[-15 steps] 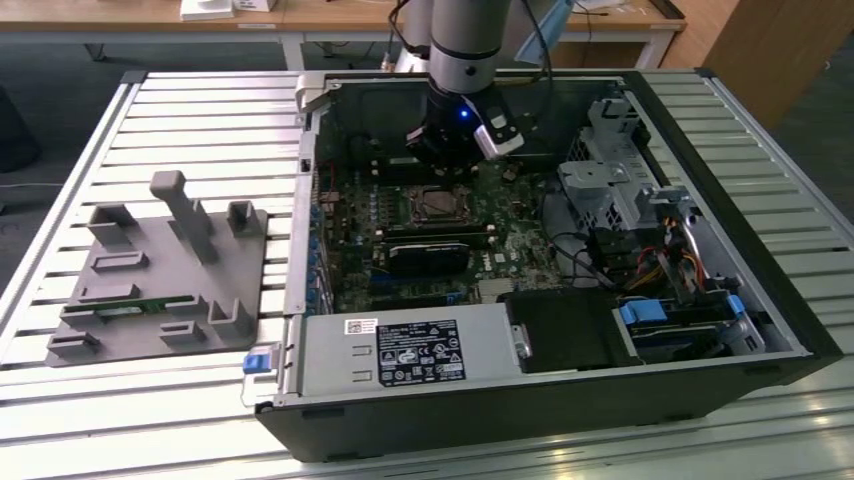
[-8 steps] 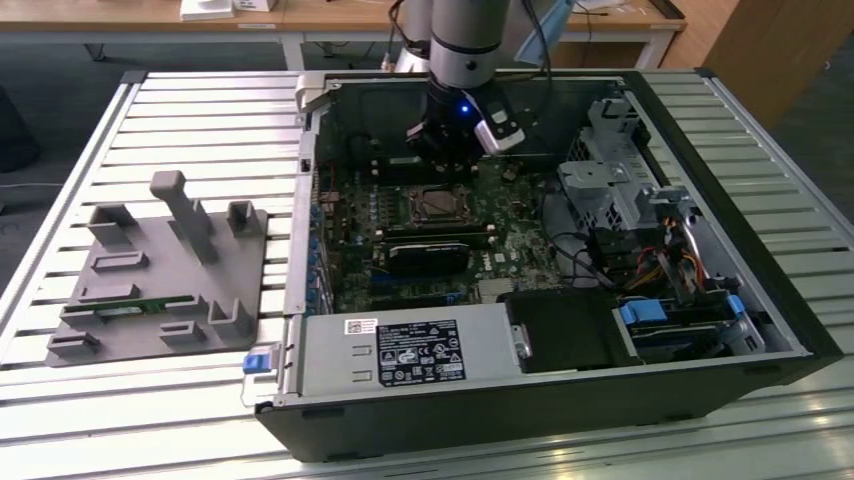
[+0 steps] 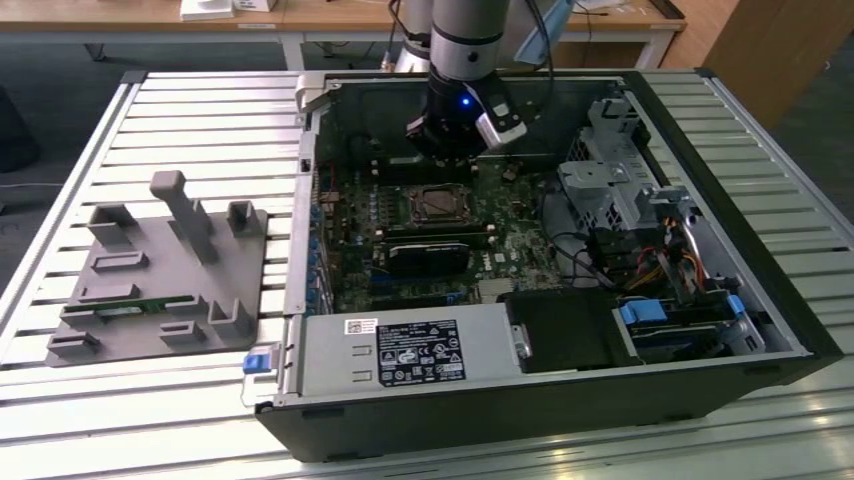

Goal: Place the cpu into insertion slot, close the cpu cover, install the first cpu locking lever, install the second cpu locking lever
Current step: 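Install the first cpu locking lever, then install the second cpu locking lever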

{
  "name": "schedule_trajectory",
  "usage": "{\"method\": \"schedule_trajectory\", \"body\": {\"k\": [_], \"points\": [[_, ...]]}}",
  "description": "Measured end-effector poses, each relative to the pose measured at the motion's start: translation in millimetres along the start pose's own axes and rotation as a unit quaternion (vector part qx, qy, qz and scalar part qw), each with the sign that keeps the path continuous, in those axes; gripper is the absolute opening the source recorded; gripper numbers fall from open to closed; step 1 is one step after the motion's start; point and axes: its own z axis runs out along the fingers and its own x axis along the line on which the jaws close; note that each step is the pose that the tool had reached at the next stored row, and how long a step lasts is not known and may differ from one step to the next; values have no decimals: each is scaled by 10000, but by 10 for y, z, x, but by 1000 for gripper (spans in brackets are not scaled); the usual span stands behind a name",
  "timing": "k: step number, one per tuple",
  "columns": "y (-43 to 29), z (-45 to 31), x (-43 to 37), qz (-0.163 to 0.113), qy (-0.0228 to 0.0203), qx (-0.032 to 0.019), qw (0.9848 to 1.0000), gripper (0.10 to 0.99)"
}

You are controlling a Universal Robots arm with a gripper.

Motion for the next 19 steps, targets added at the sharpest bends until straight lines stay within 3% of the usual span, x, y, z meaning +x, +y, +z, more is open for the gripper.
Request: {"method": "schedule_trajectory", "body": {"k": [19], "points": [[-57,-3,0,-1,1,1,10000,118]]}}
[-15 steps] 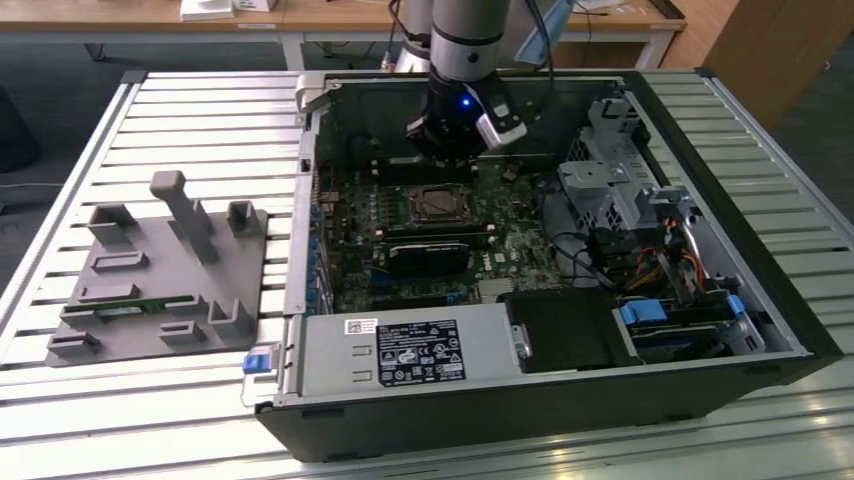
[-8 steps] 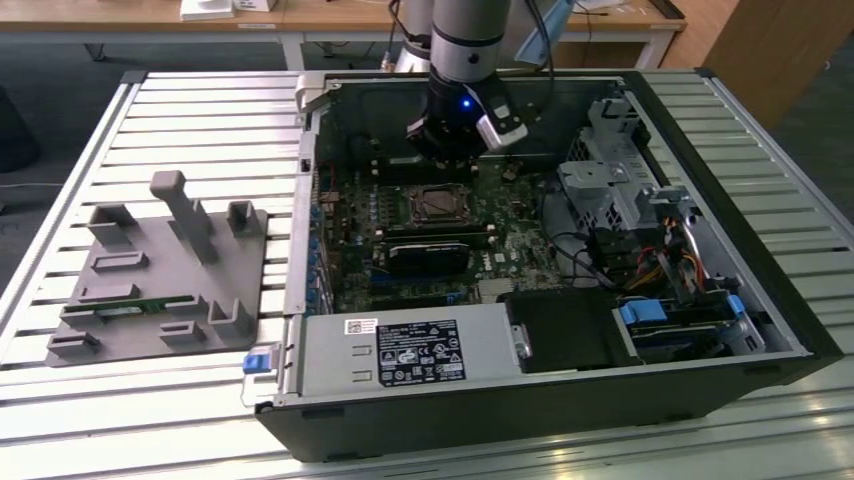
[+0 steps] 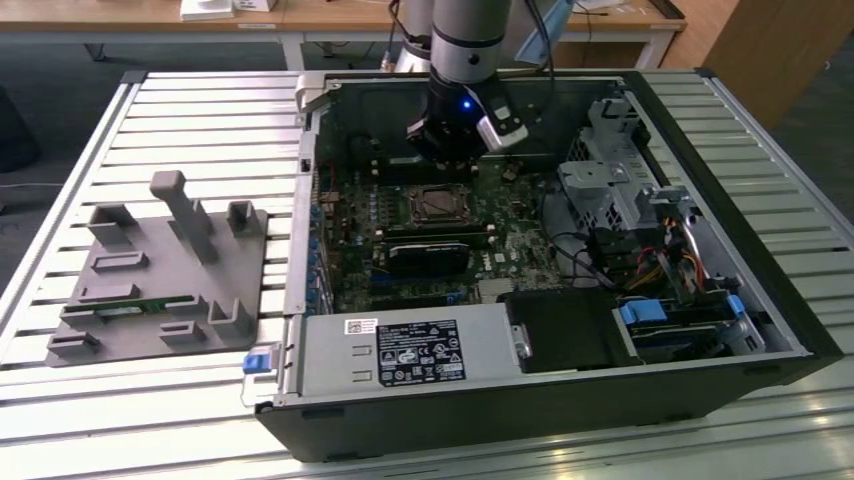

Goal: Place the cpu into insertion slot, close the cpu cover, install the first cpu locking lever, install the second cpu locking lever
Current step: 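Install the second cpu locking lever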

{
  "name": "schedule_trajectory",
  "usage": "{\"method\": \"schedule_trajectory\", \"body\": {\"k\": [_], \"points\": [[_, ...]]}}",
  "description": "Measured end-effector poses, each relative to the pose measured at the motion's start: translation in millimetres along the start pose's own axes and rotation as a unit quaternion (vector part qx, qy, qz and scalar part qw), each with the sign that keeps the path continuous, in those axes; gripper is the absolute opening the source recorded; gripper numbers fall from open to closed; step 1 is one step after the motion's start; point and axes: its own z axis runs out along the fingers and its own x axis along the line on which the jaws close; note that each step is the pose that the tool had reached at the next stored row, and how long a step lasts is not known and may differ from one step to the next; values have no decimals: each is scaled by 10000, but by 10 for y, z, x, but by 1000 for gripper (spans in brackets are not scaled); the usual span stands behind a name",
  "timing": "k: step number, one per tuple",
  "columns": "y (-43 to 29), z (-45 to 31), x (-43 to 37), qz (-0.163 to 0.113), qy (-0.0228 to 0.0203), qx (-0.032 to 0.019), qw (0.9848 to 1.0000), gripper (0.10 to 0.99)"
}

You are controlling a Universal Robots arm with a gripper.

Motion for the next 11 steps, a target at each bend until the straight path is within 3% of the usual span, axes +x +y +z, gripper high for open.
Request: {"method": "schedule_trajectory", "body": {"k": [11], "points": [[-70,-3,0,0,0,-1,10000,118]]}}
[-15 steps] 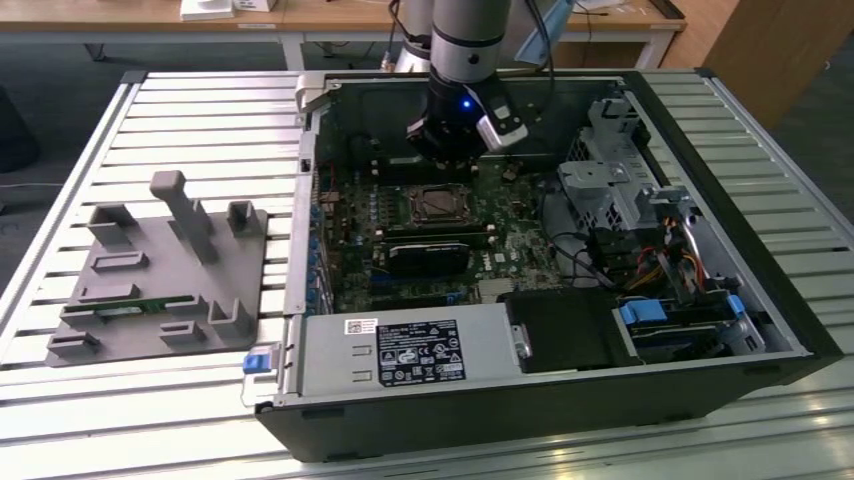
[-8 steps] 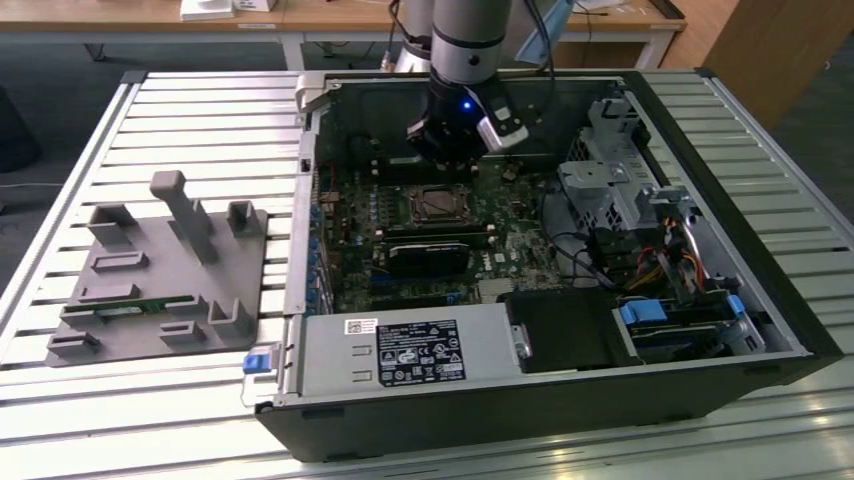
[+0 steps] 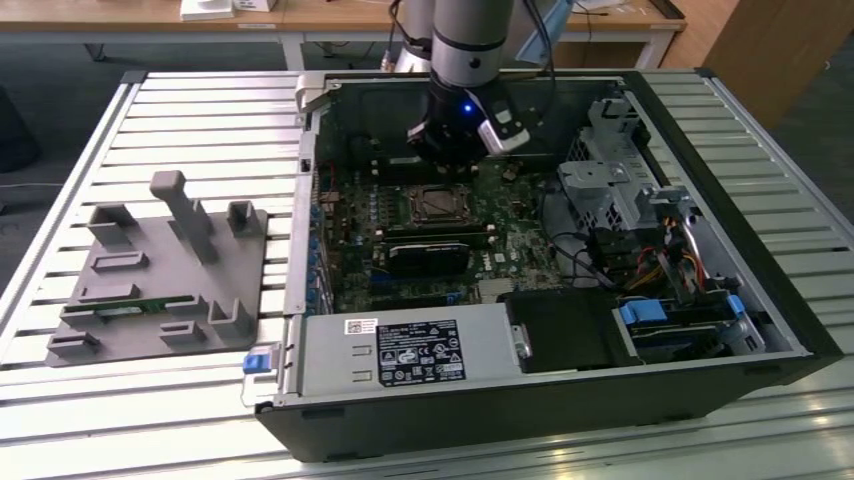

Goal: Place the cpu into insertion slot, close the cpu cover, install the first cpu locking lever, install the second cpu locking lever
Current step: 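Install the second cpu locking lever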

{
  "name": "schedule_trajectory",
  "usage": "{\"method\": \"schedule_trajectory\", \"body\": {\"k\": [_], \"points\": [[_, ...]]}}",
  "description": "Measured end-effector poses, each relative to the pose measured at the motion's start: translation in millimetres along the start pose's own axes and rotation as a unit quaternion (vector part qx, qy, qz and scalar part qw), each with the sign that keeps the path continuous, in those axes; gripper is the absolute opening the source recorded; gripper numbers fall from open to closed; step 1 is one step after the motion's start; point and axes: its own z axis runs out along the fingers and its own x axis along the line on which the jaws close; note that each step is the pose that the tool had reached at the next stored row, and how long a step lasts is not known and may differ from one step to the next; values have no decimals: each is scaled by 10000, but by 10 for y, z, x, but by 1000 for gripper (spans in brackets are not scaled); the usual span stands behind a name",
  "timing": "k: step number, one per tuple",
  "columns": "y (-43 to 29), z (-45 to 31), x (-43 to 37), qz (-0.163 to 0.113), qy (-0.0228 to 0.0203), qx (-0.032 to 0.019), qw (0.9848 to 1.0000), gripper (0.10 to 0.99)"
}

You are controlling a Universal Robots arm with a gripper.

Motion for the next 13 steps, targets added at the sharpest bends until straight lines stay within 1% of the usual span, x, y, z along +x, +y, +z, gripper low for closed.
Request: {"method": "schedule_trajectory", "body": {"k": [4,7,13], "points": [[-34,-2,0,0,0,0,10000,118],[-86,-4,0,0,0,0,10000,118],[-151,-6,0,0,0,1,10000,118]]}}
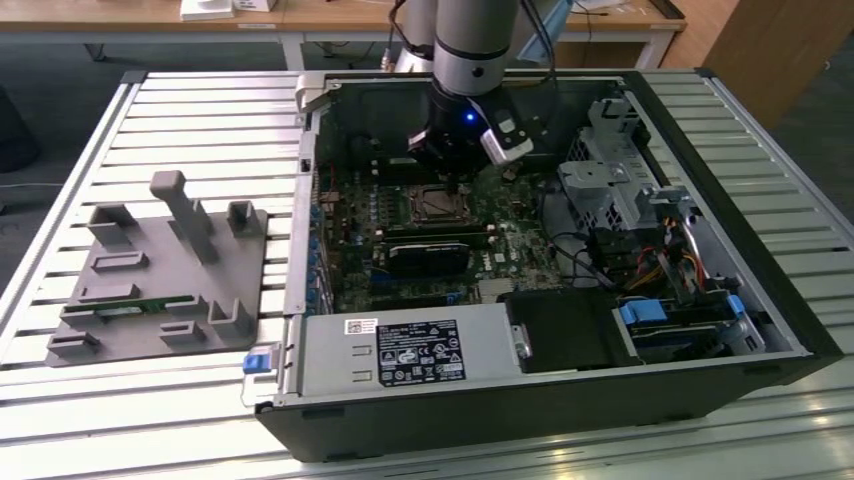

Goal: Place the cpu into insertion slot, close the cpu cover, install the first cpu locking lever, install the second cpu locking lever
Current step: 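Install the second cpu locking lever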

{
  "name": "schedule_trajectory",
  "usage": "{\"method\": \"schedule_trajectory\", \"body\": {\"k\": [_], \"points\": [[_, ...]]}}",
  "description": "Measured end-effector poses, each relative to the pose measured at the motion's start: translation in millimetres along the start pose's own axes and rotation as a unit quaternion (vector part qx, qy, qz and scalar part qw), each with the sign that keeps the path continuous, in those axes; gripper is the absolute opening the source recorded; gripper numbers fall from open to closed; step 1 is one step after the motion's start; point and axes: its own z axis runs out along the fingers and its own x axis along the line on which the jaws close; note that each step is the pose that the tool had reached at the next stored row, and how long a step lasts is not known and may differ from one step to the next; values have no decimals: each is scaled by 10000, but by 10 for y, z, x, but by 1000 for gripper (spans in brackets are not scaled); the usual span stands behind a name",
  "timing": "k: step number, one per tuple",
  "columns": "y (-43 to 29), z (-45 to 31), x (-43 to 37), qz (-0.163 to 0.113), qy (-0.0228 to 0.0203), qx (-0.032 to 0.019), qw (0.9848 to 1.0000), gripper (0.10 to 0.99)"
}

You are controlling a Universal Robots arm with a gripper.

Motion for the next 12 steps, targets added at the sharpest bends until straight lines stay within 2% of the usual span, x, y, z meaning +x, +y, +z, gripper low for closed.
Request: {"method": "schedule_trajectory", "body": {"k": [4,12], "points": [[-5,-39,1,0,0,-1,10000,118],[-4,-182,1,0,0,0,10000,118]]}}
